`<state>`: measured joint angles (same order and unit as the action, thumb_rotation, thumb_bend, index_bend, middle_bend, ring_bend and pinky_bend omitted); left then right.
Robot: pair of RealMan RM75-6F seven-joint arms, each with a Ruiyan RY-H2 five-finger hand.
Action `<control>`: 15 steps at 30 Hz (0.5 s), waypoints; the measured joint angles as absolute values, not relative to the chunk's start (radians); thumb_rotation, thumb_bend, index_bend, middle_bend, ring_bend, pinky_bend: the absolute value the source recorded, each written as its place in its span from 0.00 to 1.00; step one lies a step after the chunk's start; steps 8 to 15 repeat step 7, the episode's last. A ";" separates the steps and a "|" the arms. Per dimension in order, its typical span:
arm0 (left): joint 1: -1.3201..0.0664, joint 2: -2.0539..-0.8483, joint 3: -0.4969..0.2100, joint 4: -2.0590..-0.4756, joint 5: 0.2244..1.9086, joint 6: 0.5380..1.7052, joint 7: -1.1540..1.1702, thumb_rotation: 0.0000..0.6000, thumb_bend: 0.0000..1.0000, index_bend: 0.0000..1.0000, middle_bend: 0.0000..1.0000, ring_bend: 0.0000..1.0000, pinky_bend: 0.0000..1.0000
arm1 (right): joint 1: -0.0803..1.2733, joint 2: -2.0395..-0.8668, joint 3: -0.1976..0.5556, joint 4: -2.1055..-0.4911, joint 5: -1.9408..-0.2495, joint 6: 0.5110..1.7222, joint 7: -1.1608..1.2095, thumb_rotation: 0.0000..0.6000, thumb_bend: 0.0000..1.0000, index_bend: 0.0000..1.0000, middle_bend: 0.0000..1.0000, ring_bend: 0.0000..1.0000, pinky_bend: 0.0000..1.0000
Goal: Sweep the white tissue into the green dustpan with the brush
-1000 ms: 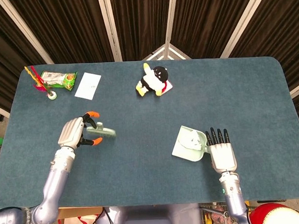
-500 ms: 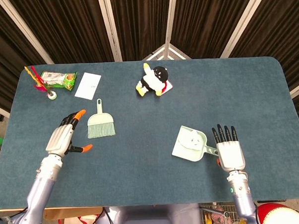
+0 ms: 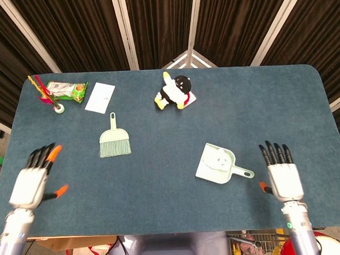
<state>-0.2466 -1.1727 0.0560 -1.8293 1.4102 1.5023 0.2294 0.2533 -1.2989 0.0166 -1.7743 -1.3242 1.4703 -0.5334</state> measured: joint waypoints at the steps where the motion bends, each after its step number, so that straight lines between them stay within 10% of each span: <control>1: -0.214 -1.161 0.084 -1.813 1.437 1.532 0.225 1.00 0.00 0.00 0.00 0.00 0.00 | 0.242 -1.284 0.009 -1.771 -1.344 1.481 -0.495 1.00 0.17 0.00 0.00 0.00 0.00; 15: -0.113 -1.128 0.142 -1.706 1.532 1.629 0.201 1.00 0.00 0.00 0.00 0.00 0.00 | 0.154 -1.189 -0.044 -1.729 -1.468 1.563 -0.277 1.00 0.17 0.00 0.00 0.00 0.00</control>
